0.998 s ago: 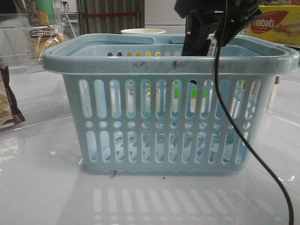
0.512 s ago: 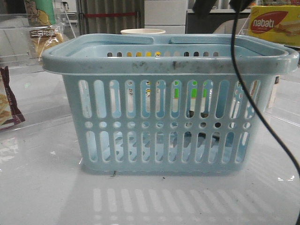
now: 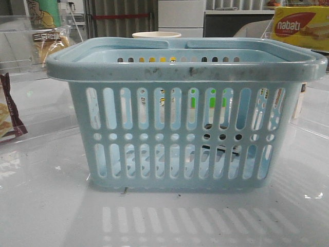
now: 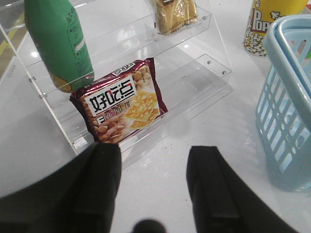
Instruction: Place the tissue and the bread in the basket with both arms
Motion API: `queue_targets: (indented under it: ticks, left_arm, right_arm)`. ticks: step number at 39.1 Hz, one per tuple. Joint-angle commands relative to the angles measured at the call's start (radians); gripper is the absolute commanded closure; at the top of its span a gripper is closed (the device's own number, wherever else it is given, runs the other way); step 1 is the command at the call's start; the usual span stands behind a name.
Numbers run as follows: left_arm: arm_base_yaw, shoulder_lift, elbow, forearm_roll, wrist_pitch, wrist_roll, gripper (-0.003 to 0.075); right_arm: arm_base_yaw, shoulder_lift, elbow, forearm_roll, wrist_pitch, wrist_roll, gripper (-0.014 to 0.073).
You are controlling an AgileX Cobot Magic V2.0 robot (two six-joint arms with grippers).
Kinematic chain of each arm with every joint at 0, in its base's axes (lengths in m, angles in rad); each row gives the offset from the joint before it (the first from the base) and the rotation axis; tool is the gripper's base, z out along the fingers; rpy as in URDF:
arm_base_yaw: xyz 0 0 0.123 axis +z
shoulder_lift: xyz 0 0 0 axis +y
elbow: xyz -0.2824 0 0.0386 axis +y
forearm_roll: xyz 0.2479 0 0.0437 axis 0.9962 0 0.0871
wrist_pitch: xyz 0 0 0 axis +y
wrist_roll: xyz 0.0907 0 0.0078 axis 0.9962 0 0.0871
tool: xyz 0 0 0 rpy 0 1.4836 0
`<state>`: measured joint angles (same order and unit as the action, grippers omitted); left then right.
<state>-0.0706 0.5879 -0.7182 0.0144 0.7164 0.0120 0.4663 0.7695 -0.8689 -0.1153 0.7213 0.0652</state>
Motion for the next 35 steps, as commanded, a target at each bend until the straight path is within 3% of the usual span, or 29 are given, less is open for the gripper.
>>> queue_targets:
  ticks: [1, 13, 28, 32, 35]
  left_arm:
    - [-0.006, 0.009, -0.032, -0.006, -0.079, 0.002, 0.0342]
    - [-0.006, 0.009, -0.032, -0.006, -0.079, 0.002, 0.0342]
    - [-0.006, 0.009, -0.032, -0.006, -0.082, 0.002, 0.0341]
    - [-0.006, 0.016, -0.032, -0.006, -0.104, 0.002, 0.0308]
    - [-0.006, 0.038, -0.034, -0.006, -0.135, 0.002, 0.0233]
  right_arm:
    - [0.005, -0.116, 0.035, -0.005, -0.041, -0.004, 0.0043]
    - [0.005, -0.360, 0.140, -0.005, 0.083, -0.004, 0.0043]
    - [0.005, -0.382, 0.145, -0.005, 0.093, -0.004, 0.0043]
    - [0.005, -0.382, 0.145, -0.005, 0.093, -0.004, 0.0043]
    - [0.005, -0.382, 0.145, -0.005, 0.093, -0.004, 0.0043]
